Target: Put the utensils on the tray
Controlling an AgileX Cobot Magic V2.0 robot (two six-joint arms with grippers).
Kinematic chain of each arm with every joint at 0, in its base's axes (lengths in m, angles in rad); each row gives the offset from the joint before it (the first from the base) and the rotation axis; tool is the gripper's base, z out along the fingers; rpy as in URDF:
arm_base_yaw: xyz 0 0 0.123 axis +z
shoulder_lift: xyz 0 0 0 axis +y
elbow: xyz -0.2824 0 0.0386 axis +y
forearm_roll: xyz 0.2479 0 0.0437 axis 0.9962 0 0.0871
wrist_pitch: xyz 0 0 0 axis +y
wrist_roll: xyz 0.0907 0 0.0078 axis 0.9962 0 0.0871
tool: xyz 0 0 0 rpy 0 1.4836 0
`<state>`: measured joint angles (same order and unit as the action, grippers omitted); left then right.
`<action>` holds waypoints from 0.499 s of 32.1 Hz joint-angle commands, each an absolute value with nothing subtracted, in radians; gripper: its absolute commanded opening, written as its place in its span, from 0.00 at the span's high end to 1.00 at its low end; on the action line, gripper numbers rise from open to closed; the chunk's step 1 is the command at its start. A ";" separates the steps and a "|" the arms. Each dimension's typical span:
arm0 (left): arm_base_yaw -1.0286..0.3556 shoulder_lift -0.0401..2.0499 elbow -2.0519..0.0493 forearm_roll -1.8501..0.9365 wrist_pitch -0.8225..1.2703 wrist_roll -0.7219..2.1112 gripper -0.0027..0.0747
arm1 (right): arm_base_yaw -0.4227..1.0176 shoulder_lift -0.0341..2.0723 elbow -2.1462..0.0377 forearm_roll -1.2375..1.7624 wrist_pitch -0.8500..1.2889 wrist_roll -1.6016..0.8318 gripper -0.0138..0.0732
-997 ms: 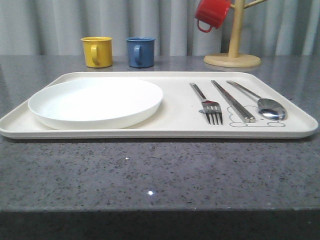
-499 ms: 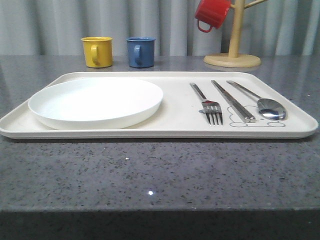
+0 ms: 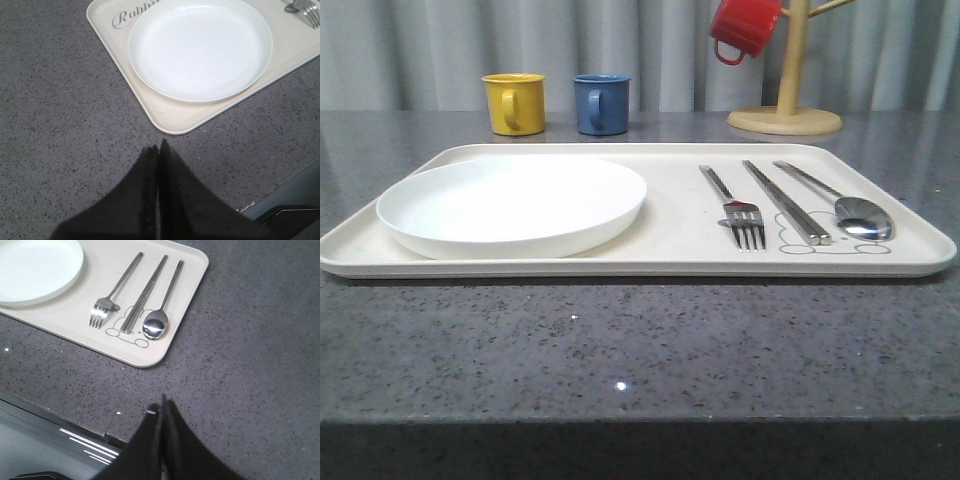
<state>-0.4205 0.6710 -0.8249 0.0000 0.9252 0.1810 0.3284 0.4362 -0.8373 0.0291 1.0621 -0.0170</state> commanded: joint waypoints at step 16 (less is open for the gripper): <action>-0.256 0.280 -0.458 0.021 0.411 0.178 0.99 | 0.328 0.444 -0.857 0.015 0.989 -0.018 0.92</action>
